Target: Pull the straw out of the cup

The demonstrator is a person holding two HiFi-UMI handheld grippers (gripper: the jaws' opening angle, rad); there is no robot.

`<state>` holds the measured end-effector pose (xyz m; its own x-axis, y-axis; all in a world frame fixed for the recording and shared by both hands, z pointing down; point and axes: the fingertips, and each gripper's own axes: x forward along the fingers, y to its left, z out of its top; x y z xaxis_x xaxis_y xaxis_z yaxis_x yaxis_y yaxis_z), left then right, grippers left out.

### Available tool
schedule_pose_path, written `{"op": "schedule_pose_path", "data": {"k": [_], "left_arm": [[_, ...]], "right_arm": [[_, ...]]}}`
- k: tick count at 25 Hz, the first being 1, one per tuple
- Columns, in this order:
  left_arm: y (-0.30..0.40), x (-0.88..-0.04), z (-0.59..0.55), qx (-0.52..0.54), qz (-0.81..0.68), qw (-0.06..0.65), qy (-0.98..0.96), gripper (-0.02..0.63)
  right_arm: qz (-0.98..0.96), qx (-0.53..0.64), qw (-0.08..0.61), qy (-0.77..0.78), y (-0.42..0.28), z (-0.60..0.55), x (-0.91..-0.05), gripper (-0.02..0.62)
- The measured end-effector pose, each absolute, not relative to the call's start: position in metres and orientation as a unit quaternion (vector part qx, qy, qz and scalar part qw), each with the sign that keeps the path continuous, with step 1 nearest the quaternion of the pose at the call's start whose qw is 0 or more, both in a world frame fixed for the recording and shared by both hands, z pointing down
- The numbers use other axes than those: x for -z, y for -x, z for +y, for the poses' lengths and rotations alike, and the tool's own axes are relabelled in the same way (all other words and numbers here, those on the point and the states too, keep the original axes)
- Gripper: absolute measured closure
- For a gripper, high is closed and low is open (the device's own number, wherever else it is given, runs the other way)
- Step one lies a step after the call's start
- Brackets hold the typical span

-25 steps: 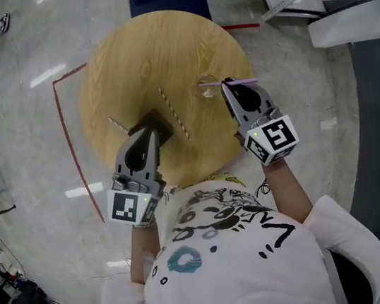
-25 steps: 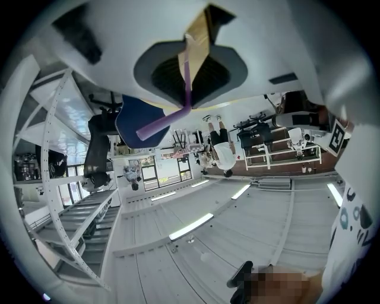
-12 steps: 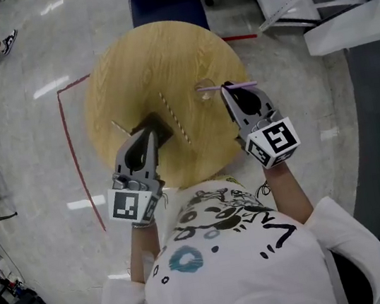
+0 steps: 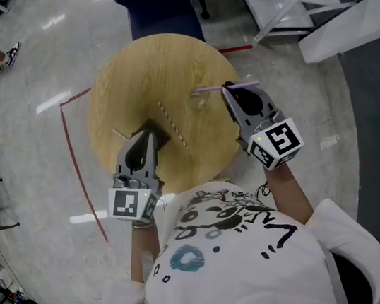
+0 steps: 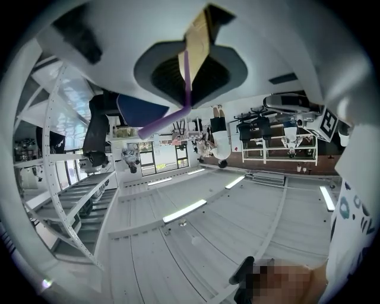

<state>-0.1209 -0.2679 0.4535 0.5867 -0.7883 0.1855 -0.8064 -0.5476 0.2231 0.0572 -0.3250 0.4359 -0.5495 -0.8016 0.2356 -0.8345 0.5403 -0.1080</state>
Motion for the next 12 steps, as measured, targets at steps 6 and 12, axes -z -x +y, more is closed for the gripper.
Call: {"op": "schedule_pose_path", "data": {"k": [6, 12], "left_arm": [[0.118, -0.444, -0.264, -0.032, -0.448, 0.135, -0.883, 0.588], [0.115, -0.434, -0.262, -0.033, -0.456, 0.131, -0.880, 0.588]], "right_arm": [[-0.877, -0.084, 0.061, -0.469, -0.059, -0.318, -0.408, 0.548], [-0.879, -0.065, 0.051, -0.470, -0.065, -0.307, -0.385, 0.548]]}}
